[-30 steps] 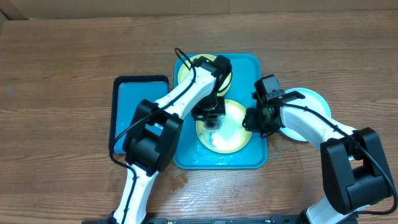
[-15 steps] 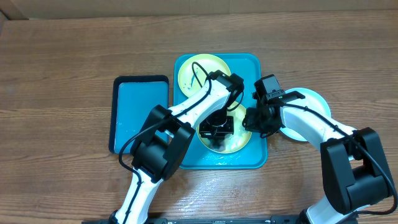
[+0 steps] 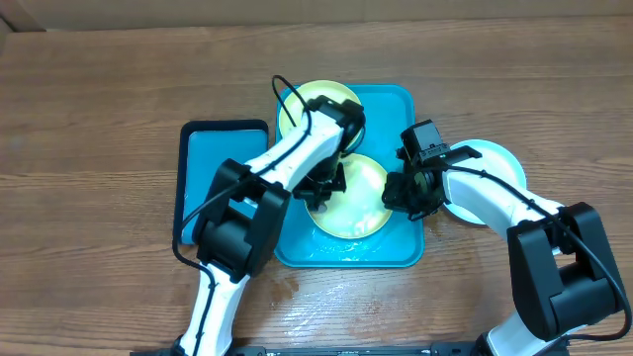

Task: Clean dirty plates on tray and stack at the side
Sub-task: 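Scrub the lower yellow plate with the sponge in the left gripper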

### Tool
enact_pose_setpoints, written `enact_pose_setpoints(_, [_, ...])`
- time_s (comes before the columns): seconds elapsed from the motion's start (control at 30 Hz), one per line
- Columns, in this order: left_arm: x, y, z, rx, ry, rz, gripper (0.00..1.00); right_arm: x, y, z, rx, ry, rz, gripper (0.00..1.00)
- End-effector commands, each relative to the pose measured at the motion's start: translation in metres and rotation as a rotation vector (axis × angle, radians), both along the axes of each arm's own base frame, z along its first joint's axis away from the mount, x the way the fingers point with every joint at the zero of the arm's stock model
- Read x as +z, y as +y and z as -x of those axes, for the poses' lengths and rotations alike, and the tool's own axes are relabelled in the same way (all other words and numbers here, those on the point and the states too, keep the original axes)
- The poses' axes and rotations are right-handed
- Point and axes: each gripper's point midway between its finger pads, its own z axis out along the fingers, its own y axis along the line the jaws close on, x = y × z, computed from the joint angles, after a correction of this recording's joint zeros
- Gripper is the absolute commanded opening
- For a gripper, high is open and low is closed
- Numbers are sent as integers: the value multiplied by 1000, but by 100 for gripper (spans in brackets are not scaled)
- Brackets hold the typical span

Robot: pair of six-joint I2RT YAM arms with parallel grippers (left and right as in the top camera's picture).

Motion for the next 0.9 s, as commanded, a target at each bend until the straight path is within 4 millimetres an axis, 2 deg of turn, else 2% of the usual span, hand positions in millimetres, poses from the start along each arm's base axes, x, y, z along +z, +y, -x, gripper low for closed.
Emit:
enact_pose_setpoints(0.0, [-6,20,-31,-38,-57,2,4,-17,-31,6,-37,21,138,4])
enact_pose_setpoints(0.13, [-12,-39,-26,-91,-16,315,4,-18,-32,7,-36,24,139,4])
enact_pose_setpoints(0.23, [-14,-74,-17,-98,9,471,4,-18,-32,8,-36,28,141,4])
enact_pose_setpoints(0.43, [-21,-122,20,-152,90,658,4,-18,-32,9,-36,34,143,4])
enact_pose_setpoints(0.57, [-21,-140,37,-232,102,680,4,-18,-32,9,-36,35,143,4])
enact_pose_setpoints(0.67, [-21,-145,44,-254,112,678,4,-18,-33,10,-35,36,143,4])
enact_pose_setpoints(0.8, [-22,-134,48,-226,145,645,4,-18,-33,11,-35,40,145,4])
enact_pose_setpoints(0.87, [-24,-116,47,-178,160,574,4,-18,-33,11,-35,40,145,4])
